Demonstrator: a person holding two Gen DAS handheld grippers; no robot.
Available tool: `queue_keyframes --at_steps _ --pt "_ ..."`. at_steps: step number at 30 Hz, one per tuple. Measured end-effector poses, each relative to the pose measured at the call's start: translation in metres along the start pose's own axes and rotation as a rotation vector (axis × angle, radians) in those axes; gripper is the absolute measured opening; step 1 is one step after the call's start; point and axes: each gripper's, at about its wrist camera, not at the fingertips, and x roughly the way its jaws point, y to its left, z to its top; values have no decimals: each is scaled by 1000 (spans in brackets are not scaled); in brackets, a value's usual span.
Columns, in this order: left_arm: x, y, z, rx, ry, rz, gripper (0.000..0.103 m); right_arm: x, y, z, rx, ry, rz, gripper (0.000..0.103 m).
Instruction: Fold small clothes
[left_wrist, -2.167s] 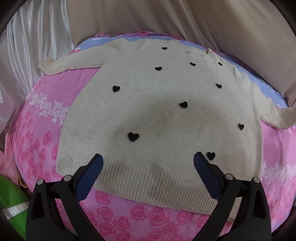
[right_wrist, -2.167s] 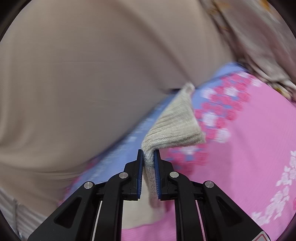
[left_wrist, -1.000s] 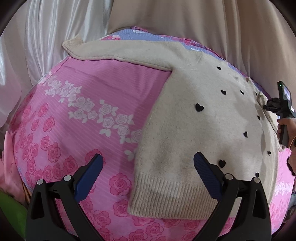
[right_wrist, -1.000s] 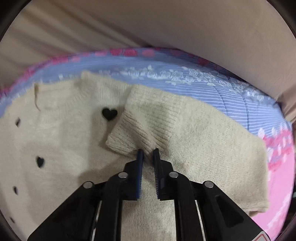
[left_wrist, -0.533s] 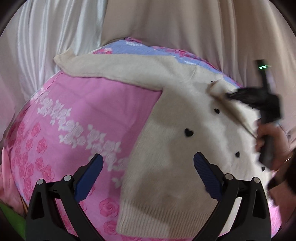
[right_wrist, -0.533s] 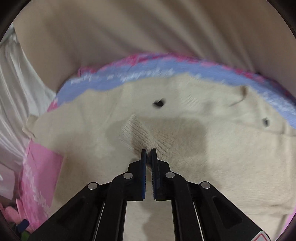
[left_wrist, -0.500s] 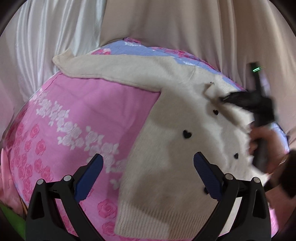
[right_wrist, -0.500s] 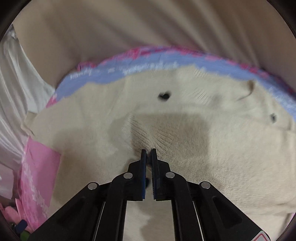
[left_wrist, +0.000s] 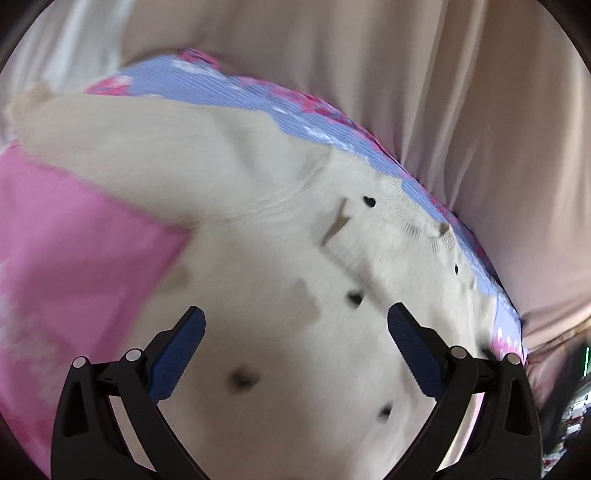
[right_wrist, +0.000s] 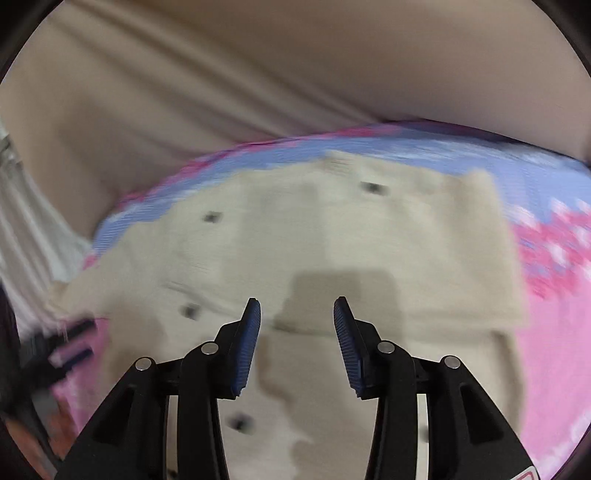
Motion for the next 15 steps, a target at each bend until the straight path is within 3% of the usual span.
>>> queue_keyframes --at_steps 4,5,6,7,8,10,12,15 --pt "67 -32 22 0 59 12 95 -11 -78 -29 80 42 -206 43" --pt "84 -36 26 -23 82 13 86 -12 -95 -32 99 47 -229 44" --pt "93 -37 27 -42 89 21 84 -10 -111 -33 115 53 -256 45" --pt "94 -41 28 -43 44 55 77 -9 -123 -32 122 60 -270 45" --pt "94 -46 28 -26 17 68 49 -7 -132 -33 128 63 -270 46" --pt "102 -55 31 11 37 109 26 1 -148 -29 140 63 -250 47" --pt "99 -50 34 -10 17 94 11 11 -157 -23 161 72 -218 47" --pt "95 -39 40 -34 5 43 8 24 -161 -16 195 69 -162 47"
